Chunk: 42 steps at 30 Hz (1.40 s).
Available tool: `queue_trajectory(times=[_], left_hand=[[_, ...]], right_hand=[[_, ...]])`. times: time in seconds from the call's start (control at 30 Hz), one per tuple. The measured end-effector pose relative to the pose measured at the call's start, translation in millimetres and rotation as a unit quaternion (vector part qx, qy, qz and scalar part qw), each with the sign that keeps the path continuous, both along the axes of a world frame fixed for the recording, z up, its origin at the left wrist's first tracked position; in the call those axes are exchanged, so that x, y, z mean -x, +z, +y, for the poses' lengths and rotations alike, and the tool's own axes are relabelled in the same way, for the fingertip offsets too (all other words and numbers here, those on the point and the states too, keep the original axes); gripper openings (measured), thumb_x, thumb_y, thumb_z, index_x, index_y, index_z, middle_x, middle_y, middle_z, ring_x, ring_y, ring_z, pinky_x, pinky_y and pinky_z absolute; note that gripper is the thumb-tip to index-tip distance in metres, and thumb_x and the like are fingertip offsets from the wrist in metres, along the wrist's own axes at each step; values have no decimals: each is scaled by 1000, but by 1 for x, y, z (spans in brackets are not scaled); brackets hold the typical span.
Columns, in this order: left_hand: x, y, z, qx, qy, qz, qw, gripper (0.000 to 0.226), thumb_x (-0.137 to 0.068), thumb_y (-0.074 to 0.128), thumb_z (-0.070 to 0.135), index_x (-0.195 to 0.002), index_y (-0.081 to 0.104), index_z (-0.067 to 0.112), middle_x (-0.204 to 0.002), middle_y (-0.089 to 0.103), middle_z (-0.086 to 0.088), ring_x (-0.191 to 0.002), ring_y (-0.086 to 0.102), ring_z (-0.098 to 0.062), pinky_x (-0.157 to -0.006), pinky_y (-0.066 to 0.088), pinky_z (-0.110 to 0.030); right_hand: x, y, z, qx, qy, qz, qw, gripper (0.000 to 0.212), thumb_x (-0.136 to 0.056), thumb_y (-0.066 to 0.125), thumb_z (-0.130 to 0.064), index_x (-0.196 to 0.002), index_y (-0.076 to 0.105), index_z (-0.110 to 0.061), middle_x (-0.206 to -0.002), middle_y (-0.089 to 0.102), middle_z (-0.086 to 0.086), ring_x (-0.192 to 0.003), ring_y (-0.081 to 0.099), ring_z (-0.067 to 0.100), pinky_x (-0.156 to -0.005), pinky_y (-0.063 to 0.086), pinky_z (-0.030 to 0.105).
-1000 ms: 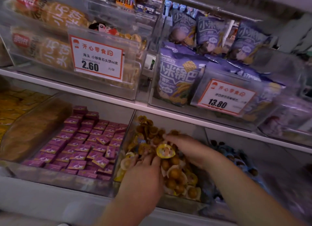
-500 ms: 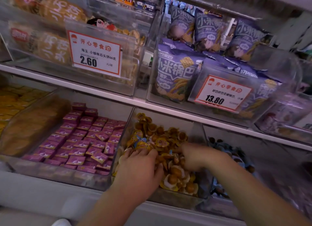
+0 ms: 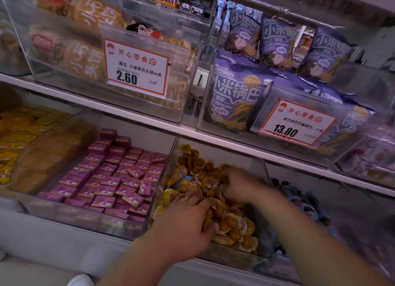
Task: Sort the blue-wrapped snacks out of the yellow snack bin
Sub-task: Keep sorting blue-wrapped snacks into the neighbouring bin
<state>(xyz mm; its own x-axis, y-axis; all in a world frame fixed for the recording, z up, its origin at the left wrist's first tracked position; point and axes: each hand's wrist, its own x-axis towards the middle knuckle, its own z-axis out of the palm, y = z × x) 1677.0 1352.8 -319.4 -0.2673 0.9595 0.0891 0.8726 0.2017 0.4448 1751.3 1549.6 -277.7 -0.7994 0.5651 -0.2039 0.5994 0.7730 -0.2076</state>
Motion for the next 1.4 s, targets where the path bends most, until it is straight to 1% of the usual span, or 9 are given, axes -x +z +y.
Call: queue_trajectory(times=[0.17, 0.33, 0.5, 0.67, 0.83, 1.0, 1.13, 1.3, 1.4], left_hand=[[6, 6, 0, -67, 23, -85, 994, 44, -95, 46, 49, -134, 53, 31, -127, 55, 9, -120, 51, -13, -100, 43, -32], [12, 6, -1, -97, 64, -80, 990, 36, -97, 46, 44, -129, 57, 31, -123, 55, 13, -111, 54, -10, -95, 46, -30], [12, 7, -2, -114, 78, -79, 987, 33, -96, 47, 42, -125, 60, 32, -121, 56, 13, -108, 56, -12, -93, 48, -32], [12, 13, -1, -157, 95, -95, 978, 28, -94, 50, 37, -118, 63, 33, -115, 58, 15, -95, 60, -8, -86, 50, -30], [13, 18, -1, -175, 106, -120, 972, 26, -95, 50, 36, -116, 65, 34, -112, 58, 15, -98, 59, -6, -85, 52, -31], [12, 22, 1, -205, 148, -226, 941, 29, -96, 55, 36, -125, 58, 36, -114, 61, 22, -104, 58, 2, -87, 52, -22], [10, 25, 3, -211, 159, -305, 915, 44, -94, 60, 38, -136, 48, 35, -120, 60, 19, -106, 61, 2, -91, 55, -32], [5, 22, 3, -183, 159, -243, 939, 40, -94, 59, 35, -133, 51, 37, -130, 52, 17, -108, 58, -2, -91, 54, -33], [3, 20, 6, -176, 161, -212, 948, 37, -95, 56, 39, -132, 53, 37, -128, 52, 18, -107, 57, -2, -90, 53, -33]], right_hand=[[10, -28, 5, 56, 10, -53, 997, 35, -89, 65, -40, -123, 65, -31, -126, 65, -2, -113, 61, 18, -90, 48, 27], [11, -33, 15, 49, -18, -17, 999, 29, -79, 73, -39, -105, 66, -29, -110, 65, -4, -93, 59, 11, -80, 51, 27], [19, -41, 14, 31, -25, -4, 999, 27, -72, 74, -32, -95, 60, -27, -102, 63, -3, -92, 60, 15, -82, 55, 35], [16, -41, 19, 67, -56, 60, 994, 37, -72, 77, -31, -108, 68, -28, -113, 63, -7, -104, 61, 14, -85, 50, 25], [12, -21, 12, 99, -71, 96, 988, 14, -74, 78, -25, -79, 70, -36, -91, 59, -18, -85, 57, 2, -68, 46, 17], [-4, 7, -14, 216, -93, 275, 932, 13, -77, 79, -22, -82, 77, -33, -94, 73, -10, -90, 67, 6, -69, 50, 16], [-11, 13, -39, 365, -81, 340, 863, 24, -85, 71, -1, -96, 79, -20, -99, 77, 4, -92, 70, 16, -86, 56, 28], [-21, 10, -51, 137, -53, 290, 946, 37, -87, 64, 0, -101, 71, -33, -94, 65, -22, -89, 64, -6, -78, 49, 9], [-27, 8, -50, 185, -137, 356, 906, 32, -87, 66, 0, -100, 74, -27, -104, 72, -4, -95, 69, 18, -82, 55, 29]])
